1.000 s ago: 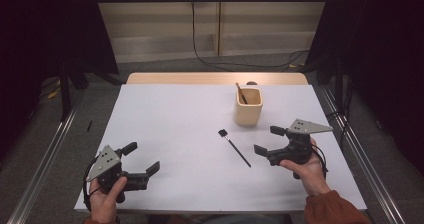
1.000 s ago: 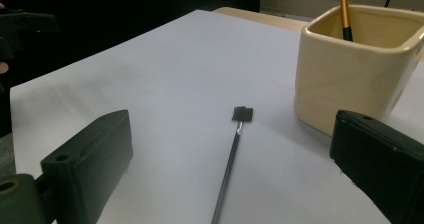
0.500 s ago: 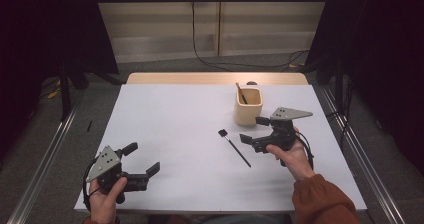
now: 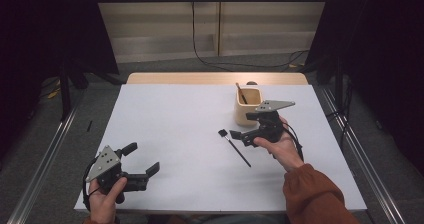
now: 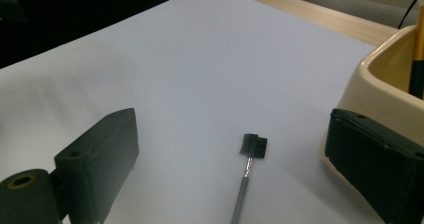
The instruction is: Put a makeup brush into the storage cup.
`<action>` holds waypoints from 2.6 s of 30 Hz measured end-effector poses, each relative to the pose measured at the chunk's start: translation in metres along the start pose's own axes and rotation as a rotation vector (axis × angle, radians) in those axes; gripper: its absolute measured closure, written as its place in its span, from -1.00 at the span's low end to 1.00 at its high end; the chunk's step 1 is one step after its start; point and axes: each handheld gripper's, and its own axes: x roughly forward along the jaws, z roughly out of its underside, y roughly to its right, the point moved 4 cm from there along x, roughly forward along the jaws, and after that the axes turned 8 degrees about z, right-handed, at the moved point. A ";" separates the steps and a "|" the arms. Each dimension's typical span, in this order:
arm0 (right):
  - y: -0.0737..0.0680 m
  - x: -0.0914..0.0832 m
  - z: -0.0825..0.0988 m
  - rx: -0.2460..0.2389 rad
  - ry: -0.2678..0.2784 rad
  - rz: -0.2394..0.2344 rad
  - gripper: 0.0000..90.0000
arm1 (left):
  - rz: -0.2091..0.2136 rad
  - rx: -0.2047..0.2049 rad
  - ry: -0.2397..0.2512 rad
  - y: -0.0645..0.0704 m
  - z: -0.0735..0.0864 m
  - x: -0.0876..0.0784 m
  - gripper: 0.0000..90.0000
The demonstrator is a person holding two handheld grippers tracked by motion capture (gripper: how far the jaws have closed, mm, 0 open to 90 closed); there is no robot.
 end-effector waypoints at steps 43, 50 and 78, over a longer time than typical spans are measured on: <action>0.009 0.052 0.000 -0.131 -0.525 -0.050 -0.49 | 0.005 -0.001 -0.008 -0.001 0.002 0.001 -0.97; 0.009 0.060 0.002 -0.145 -0.624 -0.053 -0.21 | 0.009 -0.004 -0.008 -0.001 0.002 0.001 -0.97; 0.016 0.089 0.021 -0.155 -0.823 -0.017 0.51 | 0.021 0.001 -0.018 -0.001 0.003 0.002 -0.97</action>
